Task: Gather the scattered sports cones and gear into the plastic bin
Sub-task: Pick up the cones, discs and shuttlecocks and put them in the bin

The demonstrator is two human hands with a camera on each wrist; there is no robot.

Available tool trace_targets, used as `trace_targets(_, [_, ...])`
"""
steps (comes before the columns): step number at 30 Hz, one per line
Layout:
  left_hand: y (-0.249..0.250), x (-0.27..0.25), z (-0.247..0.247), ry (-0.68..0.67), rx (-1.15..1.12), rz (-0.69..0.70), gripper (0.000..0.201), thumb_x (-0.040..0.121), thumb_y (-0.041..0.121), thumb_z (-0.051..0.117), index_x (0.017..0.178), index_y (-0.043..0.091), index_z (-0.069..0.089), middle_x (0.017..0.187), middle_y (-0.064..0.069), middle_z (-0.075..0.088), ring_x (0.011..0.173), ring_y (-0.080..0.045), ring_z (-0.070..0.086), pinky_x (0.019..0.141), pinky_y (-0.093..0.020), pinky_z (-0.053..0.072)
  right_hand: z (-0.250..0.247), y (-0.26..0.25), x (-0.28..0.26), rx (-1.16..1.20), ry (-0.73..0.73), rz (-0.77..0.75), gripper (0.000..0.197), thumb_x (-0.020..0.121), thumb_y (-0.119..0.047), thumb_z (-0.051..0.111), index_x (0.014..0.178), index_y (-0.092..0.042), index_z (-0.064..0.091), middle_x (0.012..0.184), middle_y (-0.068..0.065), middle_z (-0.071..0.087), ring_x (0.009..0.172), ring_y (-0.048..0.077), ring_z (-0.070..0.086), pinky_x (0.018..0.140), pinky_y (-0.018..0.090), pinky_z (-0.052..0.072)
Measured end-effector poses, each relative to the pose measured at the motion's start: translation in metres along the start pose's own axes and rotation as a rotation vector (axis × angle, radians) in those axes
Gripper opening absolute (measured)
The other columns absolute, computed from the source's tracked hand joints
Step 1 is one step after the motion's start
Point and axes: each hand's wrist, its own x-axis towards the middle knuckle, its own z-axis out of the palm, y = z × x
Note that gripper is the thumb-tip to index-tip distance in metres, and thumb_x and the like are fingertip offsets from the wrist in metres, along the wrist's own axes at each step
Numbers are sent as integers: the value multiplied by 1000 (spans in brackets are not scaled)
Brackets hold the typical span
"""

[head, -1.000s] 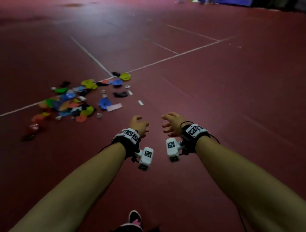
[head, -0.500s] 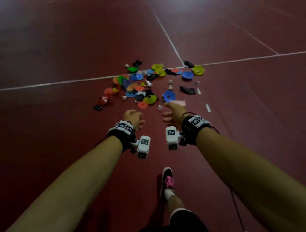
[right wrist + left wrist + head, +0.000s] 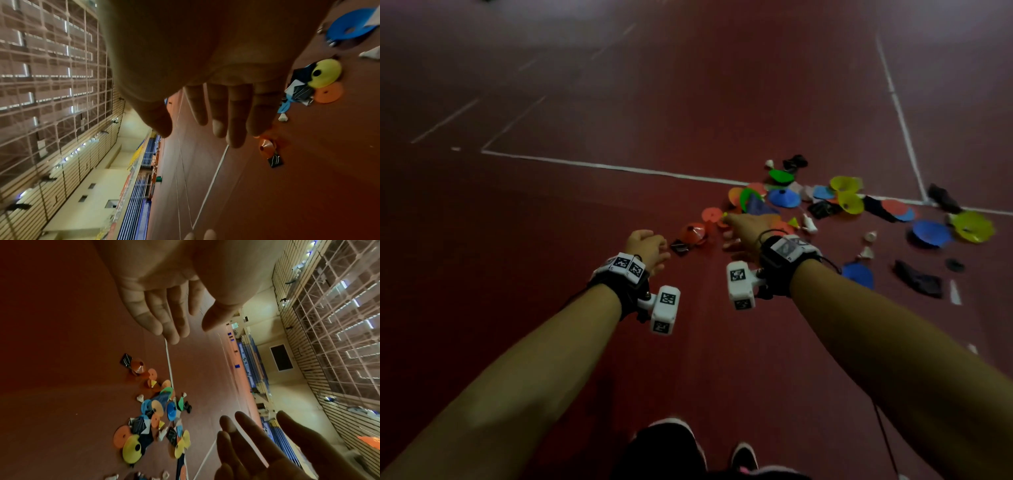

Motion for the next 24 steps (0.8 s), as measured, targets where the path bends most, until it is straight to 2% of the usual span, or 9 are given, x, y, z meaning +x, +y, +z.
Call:
trace_targets(4, [19, 95, 13, 16, -27, -58, 40, 92, 12, 53, 130, 19, 47, 93, -3, 65, 78, -19, 65, 61, -29, 47, 19, -27, 93, -85, -38, 45, 28, 91, -31, 61, 110, -11, 54, 90, 8, 59, 70, 24, 62, 65, 34, 51])
trace_targets(7, [37, 171, 33, -18, -31, -76, 38, 93, 12, 53, 130, 17, 47, 103, -6, 66, 83, -20, 65, 64, -29, 47, 20, -50, 168, -92, 21, 72, 39, 92, -34, 60, 121, -10, 52, 89, 7, 60, 70, 25, 64, 68, 38, 55])
trace_targets(9, [58, 223, 44, -57, -23, -76, 37, 93, 12, 53, 129, 17, 47, 107, -8, 65, 87, -22, 65, 63, -29, 46, 19, -73, 219, -93, 78, 92, 43, 92, -36, 60, 123, -7, 53, 87, 8, 61, 72, 26, 63, 70, 39, 54])
trace_targets(11, [81, 274, 54, -94, 24, -88, 37, 93, 12, 53, 129, 16, 48, 105, -8, 65, 82, -21, 64, 59, -28, 46, 15, -100, 262, -68, 126, 117, 39, 92, -35, 60, 117, -6, 55, 82, 8, 59, 69, 26, 62, 69, 37, 51])
trace_targets(13, [105, 321, 64, -120, 72, -84, 37, 93, 12, 54, 129, 16, 49, 102, -7, 66, 75, -18, 64, 56, -28, 46, 14, -126, 301, -62, 148, 138, 27, 92, -34, 60, 100, -8, 57, 79, 6, 57, 66, 25, 61, 73, 38, 48])
trace_targets(15, [131, 364, 74, -125, 99, -82, 37, 92, 12, 55, 129, 15, 49, 98, -5, 66, 70, -16, 63, 54, -27, 45, 17, -151, 337, -45, 156, 156, 22, 92, -31, 59, 89, -10, 56, 77, 6, 57, 65, 24, 61, 73, 37, 47])
trace_targets(16, [141, 382, 79, -128, 102, -83, 37, 92, 12, 55, 128, 15, 49, 97, -6, 65, 68, -15, 62, 53, -27, 44, 19, -160, 353, -44, 149, 160, 22, 92, -31, 60, 90, -10, 57, 79, 6, 58, 65, 24, 61, 71, 36, 48])
trace_targets(20, [165, 453, 104, -162, 118, -117, 36, 92, 11, 55, 127, 16, 49, 100, -7, 65, 68, -15, 62, 51, -25, 44, 29, -187, 430, -78, 130, 172, 31, 93, -33, 59, 113, -8, 58, 87, 7, 60, 69, 23, 61, 60, 30, 48])
trace_targets(24, [167, 532, 127, -109, 169, -171, 34, 90, 9, 53, 123, 17, 52, 91, -4, 65, 67, -14, 62, 52, -26, 44, 42, -193, 524, -80, 86, 232, 45, 91, -40, 60, 123, -8, 56, 97, 10, 65, 77, 27, 66, 65, 34, 51])
